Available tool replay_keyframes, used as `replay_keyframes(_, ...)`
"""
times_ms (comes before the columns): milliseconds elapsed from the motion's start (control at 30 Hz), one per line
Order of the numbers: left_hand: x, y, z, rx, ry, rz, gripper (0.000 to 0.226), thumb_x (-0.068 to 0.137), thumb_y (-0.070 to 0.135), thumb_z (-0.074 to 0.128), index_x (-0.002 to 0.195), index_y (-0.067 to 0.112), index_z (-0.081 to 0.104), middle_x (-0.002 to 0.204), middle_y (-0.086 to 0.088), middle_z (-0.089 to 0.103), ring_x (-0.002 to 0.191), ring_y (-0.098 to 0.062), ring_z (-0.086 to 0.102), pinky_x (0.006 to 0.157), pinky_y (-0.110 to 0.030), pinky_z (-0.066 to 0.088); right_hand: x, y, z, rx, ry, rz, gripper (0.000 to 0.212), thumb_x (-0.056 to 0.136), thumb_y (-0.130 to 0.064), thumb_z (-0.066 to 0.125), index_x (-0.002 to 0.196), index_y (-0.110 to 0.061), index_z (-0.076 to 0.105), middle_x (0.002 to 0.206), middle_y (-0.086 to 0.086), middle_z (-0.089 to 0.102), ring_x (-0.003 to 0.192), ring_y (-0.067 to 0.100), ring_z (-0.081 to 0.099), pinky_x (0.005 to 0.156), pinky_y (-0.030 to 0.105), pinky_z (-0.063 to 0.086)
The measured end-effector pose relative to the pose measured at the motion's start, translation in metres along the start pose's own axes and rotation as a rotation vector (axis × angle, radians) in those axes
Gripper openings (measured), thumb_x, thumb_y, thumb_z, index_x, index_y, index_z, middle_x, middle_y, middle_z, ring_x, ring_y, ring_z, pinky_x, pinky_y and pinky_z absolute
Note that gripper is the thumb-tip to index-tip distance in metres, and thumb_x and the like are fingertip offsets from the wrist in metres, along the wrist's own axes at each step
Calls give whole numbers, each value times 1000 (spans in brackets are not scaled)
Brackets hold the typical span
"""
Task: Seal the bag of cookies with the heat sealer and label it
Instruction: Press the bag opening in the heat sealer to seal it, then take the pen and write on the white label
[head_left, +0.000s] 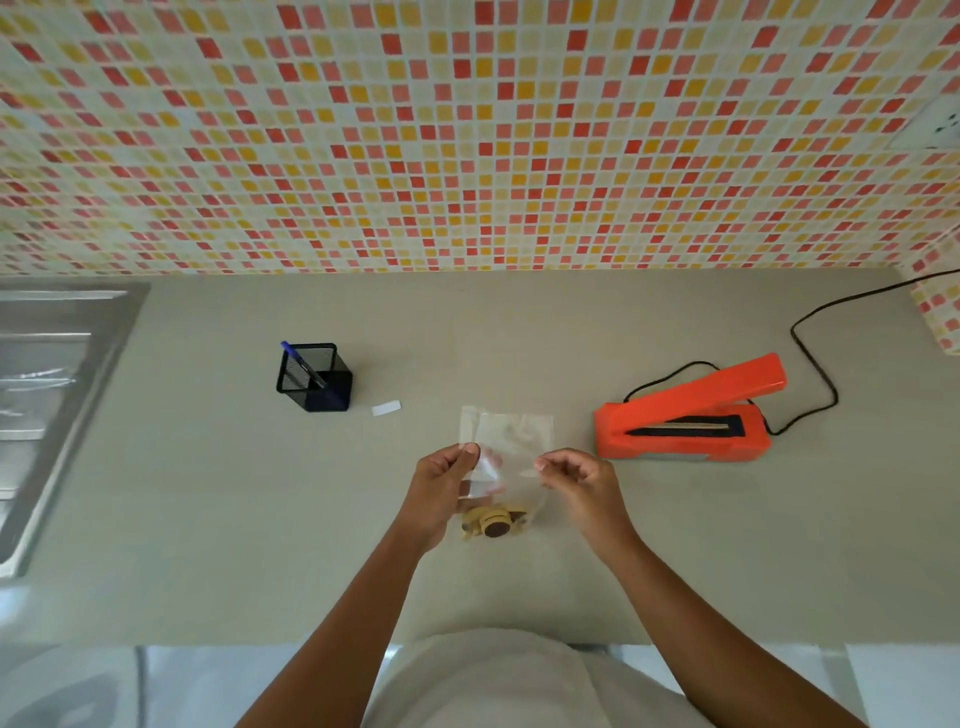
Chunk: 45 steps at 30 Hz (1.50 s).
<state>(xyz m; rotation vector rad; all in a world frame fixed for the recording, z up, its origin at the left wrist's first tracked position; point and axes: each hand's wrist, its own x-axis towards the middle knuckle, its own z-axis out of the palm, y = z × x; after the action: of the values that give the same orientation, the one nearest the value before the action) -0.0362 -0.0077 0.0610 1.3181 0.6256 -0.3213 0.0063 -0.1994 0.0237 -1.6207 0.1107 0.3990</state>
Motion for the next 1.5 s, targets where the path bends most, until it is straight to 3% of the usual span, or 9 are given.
replay_keyframes(200,33,8,-34,-31,14,-74,26,101,24,50,104,3,66,96,-9,76,85,-35,74,78,-45,57,23,6,43,-77,67,25,9,91,-5,68,86,2,71,67,9,62,57,7,54,57,15,44)
replay_keyframes(333,60,10,-44,10,39,-59,23,100,26,52,96,9,68,95,-7,76,86,-28,75,77,-38,55,48,11,55,-141,108,32,10,89,-9,71,86,0,72,68,7,66,61,9,56,62,24,47)
replay_keyframes(400,73,12,-47,57,58,-36,22,100,23,53,98,8,69,97,-11,76,83,-24,74,67,-29,55,62,15,58,-191,141,35,10,87,-11,74,87,-1,73,75,12,72,69,13,61,70,31,50)
replay_keyframes(533,94,15,-49,180,106,-26,17,97,14,56,98,5,71,90,-12,73,64,-10,71,48,-20,51,83,20,62,-309,202,47,9,83,-12,77,89,-5,76,80,6,74,74,12,65,75,26,50)
replay_keyframes(700,119,11,-55,420,150,-29,17,88,15,63,74,17,72,83,-14,75,74,-32,73,68,-43,60,98,25,65,-435,232,76,8,83,-13,76,81,-5,74,72,5,70,66,12,58,66,27,44)
replay_keyframes(900,117,12,-49,621,249,43,16,84,9,61,89,8,77,87,-6,75,78,-19,68,72,-26,55,102,25,69,-486,240,115,12,84,-19,76,79,-9,73,66,0,64,60,11,54,58,21,40)
replay_keyframes(1100,114,9,-51,689,314,63,12,87,13,64,92,5,72,89,-9,72,82,-25,68,75,-32,58,102,23,73,-529,248,145,10,84,-19,74,85,-9,73,74,0,68,70,15,61,65,25,44)
replay_keyframes(1233,107,11,-52,712,304,32,14,87,13,59,96,6,68,87,-7,66,81,-25,65,74,-35,58,95,22,75,-511,238,162,21,84,-19,75,101,-7,73,94,8,75,88,22,68,83,33,53)
replay_keyframes(1500,87,2,-51,657,224,-8,38,84,18,68,120,7,62,114,-10,69,103,-25,65,91,-34,54,67,16,67,-499,126,144,49,89,-13,69,135,-5,57,127,12,67,117,23,62,98,22,42)
